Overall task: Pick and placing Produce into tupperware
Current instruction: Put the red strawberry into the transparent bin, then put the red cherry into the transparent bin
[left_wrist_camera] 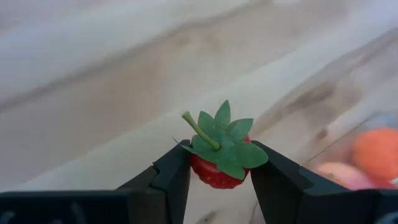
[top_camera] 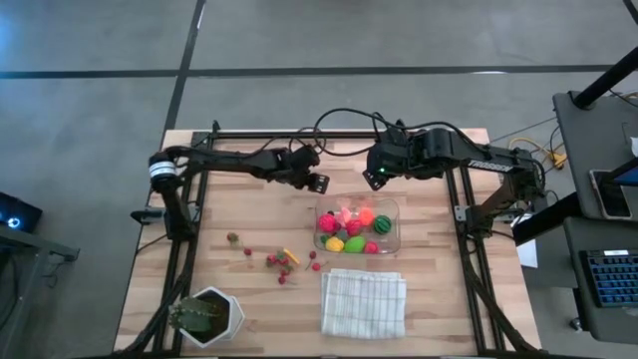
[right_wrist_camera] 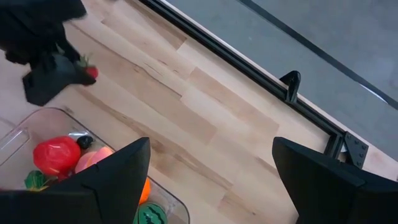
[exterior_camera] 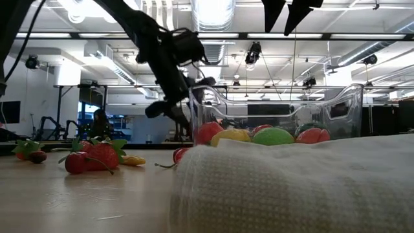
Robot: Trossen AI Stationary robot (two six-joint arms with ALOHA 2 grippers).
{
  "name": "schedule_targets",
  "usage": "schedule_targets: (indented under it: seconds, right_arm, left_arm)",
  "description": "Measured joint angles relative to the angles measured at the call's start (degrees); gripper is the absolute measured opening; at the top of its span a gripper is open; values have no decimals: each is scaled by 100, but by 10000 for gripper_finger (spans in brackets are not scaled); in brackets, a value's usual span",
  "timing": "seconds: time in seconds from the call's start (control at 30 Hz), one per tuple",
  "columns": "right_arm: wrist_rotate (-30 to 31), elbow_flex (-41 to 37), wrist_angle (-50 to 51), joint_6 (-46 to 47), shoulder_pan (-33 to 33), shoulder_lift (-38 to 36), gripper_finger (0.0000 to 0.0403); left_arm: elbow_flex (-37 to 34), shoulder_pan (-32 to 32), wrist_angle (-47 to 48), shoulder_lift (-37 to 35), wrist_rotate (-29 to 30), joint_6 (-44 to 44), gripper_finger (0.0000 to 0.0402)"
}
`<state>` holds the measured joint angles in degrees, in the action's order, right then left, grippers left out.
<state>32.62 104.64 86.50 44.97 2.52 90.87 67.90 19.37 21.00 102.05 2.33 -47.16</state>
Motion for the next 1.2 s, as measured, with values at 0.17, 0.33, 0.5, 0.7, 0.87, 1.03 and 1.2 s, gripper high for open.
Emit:
schedule_targets:
  seconds: [0.17,0.33,0.5,0.7,0.87,1.03,1.2]
  right_arm:
    - [0,0,0,0,0,0,329]
    - [0,0,1,-52,-2,0,329]
    - [2,0,-35,-132,-2,-2,329]
    - [-61,0,-44,-149,-16,-2,329]
    - [-149,0,-32,-149,-145,-2,329]
    - [-150,0,-31,-149,-298,-2,329]
    - [-153,2,-32,-149,-400,-2,329]
  left_arm:
    - [-4,-228,-246,-558,442,482,134]
    - [-4,-845,-1424,-1129,-398,2240,134]
    - [-9,-1382,-2292,-1166,-975,2962,134]
    - [-27,-1464,-2173,-759,-923,1464,143]
    - [-39,-1630,-2210,-612,-931,761,186]
    - [-42,-1647,-2210,-598,-898,260,228]
    - [-44,-1755,-2183,-746,-942,570,232]
